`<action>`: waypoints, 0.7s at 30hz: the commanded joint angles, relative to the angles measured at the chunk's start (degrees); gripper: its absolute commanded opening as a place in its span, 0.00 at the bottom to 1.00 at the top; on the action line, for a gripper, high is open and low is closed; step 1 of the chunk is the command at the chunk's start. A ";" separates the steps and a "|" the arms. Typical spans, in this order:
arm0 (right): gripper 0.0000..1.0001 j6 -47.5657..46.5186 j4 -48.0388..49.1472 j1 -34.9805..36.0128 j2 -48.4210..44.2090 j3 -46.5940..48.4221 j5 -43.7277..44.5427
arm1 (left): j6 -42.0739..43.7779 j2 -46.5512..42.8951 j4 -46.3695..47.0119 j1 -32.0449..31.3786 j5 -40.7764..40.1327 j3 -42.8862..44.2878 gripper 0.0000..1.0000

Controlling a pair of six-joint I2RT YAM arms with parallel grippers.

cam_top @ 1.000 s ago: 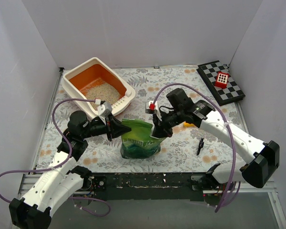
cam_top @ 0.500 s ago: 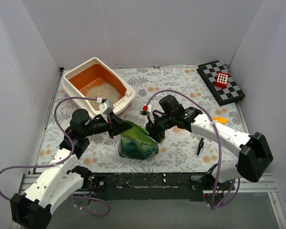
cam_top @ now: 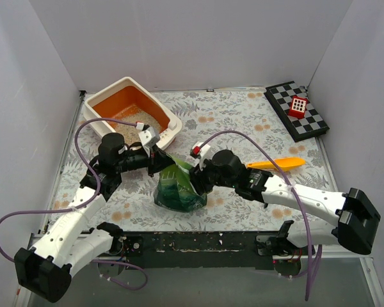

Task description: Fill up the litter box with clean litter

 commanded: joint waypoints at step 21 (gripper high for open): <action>0.60 3.47 -9.49 9.15 -2.70 11.59 18.34 | -7.78 -20.13 3.94 0.15 -6.67 -13.39 0.00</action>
